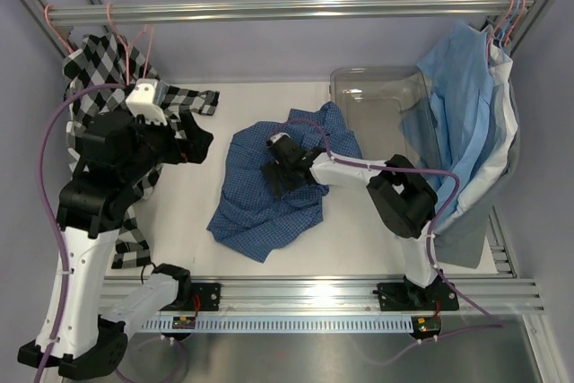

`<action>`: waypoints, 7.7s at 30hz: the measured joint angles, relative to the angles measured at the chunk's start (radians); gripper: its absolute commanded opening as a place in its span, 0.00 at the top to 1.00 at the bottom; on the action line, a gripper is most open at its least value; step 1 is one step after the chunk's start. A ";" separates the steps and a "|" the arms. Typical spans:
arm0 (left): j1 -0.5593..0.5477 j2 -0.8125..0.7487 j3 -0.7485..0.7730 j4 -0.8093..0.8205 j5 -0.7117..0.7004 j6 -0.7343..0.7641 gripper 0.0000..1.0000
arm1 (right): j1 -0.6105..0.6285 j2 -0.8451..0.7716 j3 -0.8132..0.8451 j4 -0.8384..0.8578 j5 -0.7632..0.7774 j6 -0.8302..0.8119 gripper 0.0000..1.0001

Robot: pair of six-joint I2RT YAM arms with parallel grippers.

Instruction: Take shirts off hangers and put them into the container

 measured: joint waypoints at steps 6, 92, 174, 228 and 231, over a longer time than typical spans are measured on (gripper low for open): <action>-0.063 -0.003 -0.141 0.073 0.020 -0.019 0.01 | 0.006 0.044 0.015 0.024 0.012 0.027 0.26; -0.066 -0.137 -0.748 0.435 -0.231 0.032 0.01 | -0.053 -0.067 -0.012 -0.128 -0.084 -0.330 1.00; -0.066 -0.139 -0.764 0.435 -0.235 0.037 0.01 | -0.200 0.359 0.499 -0.158 0.196 -0.587 0.83; -0.066 -0.137 -0.764 0.435 -0.249 0.036 0.01 | -0.703 -0.109 0.406 -0.460 0.310 -0.031 0.18; -0.066 -0.135 -0.764 0.435 -0.249 0.036 0.01 | -0.591 -0.180 0.444 -0.413 0.301 -0.103 0.15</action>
